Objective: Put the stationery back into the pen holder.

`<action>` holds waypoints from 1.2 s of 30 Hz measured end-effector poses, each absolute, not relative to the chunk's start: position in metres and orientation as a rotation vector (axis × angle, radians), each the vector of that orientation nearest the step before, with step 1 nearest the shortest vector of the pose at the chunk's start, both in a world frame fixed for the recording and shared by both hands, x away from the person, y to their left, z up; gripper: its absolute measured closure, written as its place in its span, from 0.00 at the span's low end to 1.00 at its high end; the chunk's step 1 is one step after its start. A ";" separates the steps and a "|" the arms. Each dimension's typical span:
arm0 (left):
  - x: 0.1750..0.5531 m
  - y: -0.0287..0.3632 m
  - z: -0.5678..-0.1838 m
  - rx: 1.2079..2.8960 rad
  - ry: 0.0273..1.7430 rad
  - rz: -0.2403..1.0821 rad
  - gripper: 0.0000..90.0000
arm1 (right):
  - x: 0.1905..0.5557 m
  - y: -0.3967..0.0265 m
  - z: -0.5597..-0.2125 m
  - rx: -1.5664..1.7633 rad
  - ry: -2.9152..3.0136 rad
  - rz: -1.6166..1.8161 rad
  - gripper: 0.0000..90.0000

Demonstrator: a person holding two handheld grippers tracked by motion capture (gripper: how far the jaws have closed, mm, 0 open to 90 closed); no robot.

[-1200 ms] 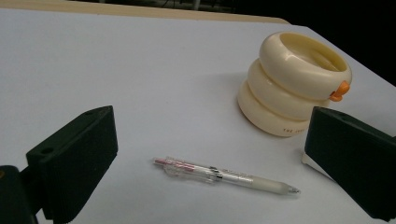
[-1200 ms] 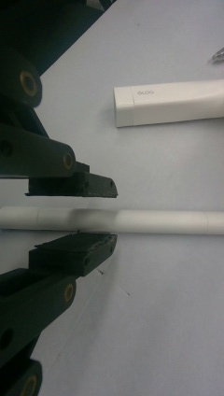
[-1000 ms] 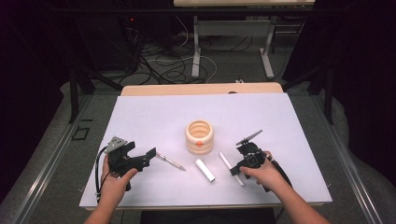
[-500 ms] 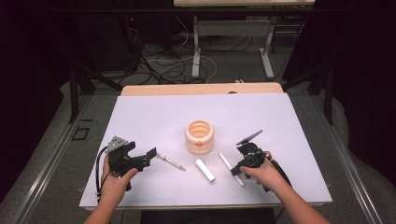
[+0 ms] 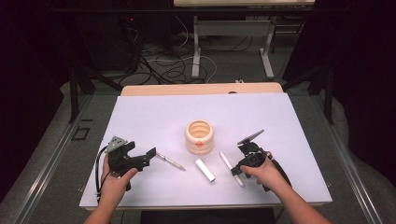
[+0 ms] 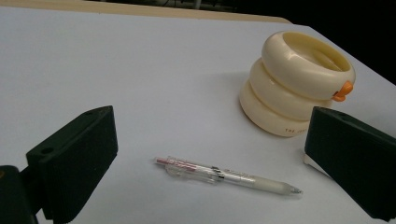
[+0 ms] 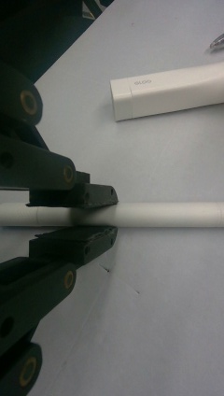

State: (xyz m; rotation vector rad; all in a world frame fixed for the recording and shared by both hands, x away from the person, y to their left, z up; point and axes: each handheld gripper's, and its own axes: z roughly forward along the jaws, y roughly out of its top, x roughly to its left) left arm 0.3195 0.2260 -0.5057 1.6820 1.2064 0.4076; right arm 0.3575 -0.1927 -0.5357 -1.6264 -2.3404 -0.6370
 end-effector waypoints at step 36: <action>0.321 0.204 -0.498 1.708 1.187 0.323 0.04 | 0.354 -0.196 -0.521 -1.635 -2.364 -0.907 0.87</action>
